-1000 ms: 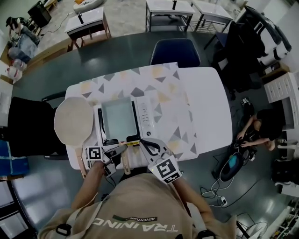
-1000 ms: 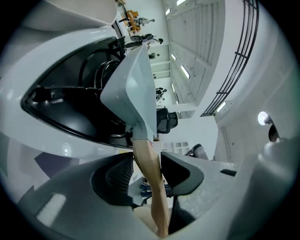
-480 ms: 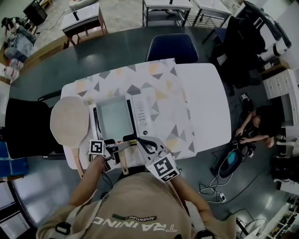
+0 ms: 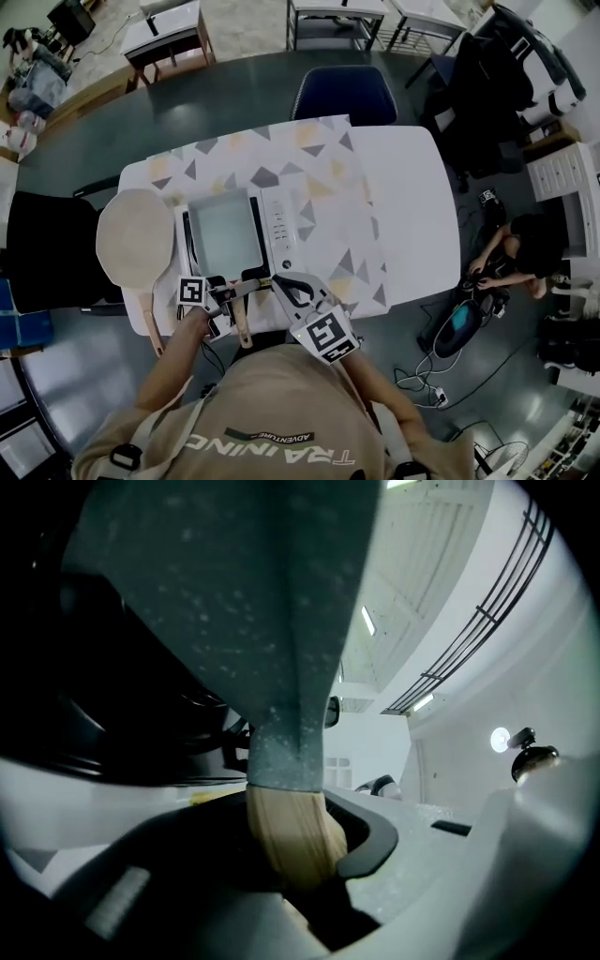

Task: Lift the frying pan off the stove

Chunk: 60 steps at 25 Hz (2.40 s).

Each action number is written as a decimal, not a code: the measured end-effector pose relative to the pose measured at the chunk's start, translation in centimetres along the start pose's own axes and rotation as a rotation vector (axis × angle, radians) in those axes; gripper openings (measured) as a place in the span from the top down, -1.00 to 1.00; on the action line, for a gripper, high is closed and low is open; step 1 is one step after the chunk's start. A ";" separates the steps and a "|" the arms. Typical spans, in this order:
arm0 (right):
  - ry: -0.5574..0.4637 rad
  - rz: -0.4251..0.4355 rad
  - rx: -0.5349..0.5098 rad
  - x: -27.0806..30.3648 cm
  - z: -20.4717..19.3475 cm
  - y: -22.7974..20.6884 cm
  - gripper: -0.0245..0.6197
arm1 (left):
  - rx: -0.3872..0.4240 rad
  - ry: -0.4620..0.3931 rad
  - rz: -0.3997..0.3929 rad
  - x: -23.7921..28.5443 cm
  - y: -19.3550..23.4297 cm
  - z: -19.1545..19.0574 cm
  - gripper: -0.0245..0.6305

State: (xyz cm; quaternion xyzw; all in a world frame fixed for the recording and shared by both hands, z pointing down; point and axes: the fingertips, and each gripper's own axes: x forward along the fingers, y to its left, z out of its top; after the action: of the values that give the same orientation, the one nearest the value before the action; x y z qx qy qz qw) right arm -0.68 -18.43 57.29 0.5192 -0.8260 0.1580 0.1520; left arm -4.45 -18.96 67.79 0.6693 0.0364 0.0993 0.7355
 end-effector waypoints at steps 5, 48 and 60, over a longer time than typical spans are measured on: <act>-0.002 0.015 -0.003 -0.1 -0.2 0.1 0.92 | 0.010 -0.008 0.036 0.0 0.1 0.0 0.68; -0.181 -0.026 -0.055 -4.1 5.1 -0.9 0.92 | 0.144 -0.084 0.009 -2.2 -12.1 -2.0 0.68; -0.198 -0.020 -0.085 -5.1 6.1 -0.7 0.92 | 0.163 -0.091 0.002 -2.4 -13.4 -2.5 0.68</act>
State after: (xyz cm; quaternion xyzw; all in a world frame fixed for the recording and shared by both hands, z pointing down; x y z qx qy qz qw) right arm 1.54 -17.17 49.75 0.5338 -0.8377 0.0692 0.0929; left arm -5.95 -18.15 54.05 0.7309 0.0102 0.0665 0.6792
